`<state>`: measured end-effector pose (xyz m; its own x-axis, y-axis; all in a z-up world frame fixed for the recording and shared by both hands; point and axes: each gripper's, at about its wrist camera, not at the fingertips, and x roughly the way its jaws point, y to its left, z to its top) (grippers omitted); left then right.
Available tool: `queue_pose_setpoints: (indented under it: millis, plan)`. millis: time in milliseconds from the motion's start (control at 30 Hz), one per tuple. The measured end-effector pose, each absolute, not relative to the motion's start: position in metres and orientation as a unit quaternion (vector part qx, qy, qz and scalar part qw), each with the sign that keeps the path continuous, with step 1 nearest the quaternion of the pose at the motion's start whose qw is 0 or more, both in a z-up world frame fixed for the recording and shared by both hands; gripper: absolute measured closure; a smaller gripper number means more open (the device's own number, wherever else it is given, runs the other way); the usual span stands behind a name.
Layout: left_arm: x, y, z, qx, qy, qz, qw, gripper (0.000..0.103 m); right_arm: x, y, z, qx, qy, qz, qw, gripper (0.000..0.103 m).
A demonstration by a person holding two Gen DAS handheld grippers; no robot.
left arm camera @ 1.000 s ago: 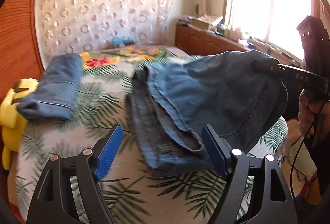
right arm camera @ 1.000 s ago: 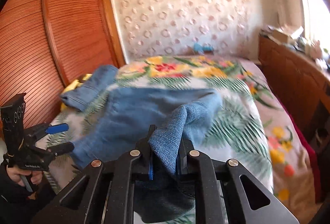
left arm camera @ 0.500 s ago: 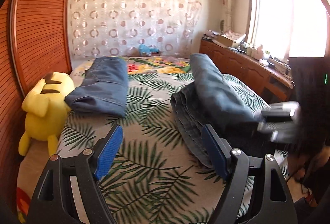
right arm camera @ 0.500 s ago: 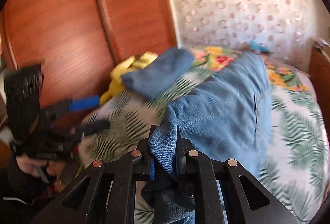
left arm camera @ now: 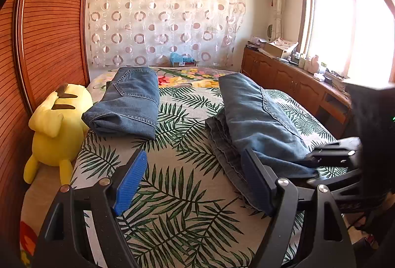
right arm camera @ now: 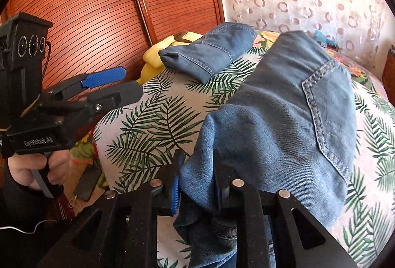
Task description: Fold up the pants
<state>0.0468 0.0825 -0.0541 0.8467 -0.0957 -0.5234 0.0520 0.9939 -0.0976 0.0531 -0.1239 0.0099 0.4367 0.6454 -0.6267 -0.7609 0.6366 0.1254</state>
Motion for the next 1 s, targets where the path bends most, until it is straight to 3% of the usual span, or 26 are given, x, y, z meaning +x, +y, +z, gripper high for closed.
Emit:
queue_pose_setpoints:
  millis: [133,533,733,1000]
  plan:
    - [0.047,0.08,-0.054,-0.039,0.276,-0.043,0.959,0.024,0.045,-0.137,0.029,-0.083,0.301,0.412,0.856,0.062]
    - [0.072,0.041,-0.075,-0.04,0.313,-0.1,0.944,0.024,0.094,-0.182,0.035,-0.078,0.278,0.306,0.907,0.049]
    - [0.081,0.023,-0.094,-0.061,0.351,-0.144,0.923,0.051,0.112,-0.185,0.024,-0.067,0.296,0.285,0.909,0.049]
    - [0.078,0.017,-0.101,-0.076,0.37,-0.173,0.91,0.072,0.123,-0.186,0.024,-0.063,0.302,0.277,0.91,0.048]
